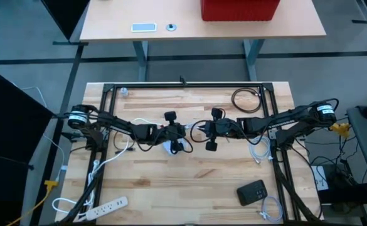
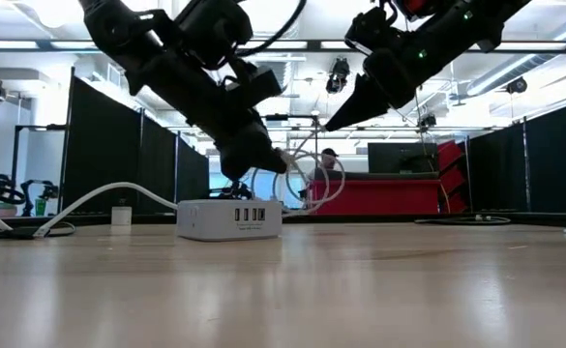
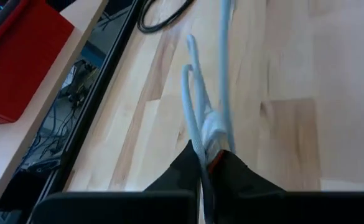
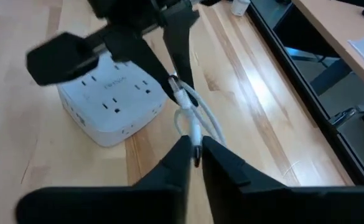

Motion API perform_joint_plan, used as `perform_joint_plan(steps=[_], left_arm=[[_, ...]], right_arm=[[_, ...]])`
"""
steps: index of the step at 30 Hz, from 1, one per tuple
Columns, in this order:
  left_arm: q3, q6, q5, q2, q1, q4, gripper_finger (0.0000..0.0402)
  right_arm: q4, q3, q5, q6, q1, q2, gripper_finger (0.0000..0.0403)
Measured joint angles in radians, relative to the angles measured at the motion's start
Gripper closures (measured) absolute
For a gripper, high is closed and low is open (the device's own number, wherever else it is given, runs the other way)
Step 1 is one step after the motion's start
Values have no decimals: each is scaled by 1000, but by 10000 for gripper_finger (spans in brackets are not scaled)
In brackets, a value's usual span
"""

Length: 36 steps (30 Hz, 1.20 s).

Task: Insert USB
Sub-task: Insert the white USB cable into the top white outlet extension

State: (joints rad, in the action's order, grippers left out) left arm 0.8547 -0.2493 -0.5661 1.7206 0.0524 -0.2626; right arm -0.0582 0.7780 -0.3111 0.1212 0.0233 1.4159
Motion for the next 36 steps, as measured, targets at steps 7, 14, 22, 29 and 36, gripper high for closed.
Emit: perform_joint_plan(steps=[7,14,22,29,36], left_arm=[[0,11,2,-60,24,15,399],[-12,49,1,-93,24,55,400],[-16,73,7,-107,26,53,401],[-16,84,9,-107,26,54,401],[-16,84,42,-118,26,47,401]], right_arm=[[71,0,0,28,7,19,247],[132,0,-3,-57,31,6,197],[175,0,-12,-68,59,4,204],[176,0,-12,-34,60,8,207],[78,0,-4,168,63,77,208]])
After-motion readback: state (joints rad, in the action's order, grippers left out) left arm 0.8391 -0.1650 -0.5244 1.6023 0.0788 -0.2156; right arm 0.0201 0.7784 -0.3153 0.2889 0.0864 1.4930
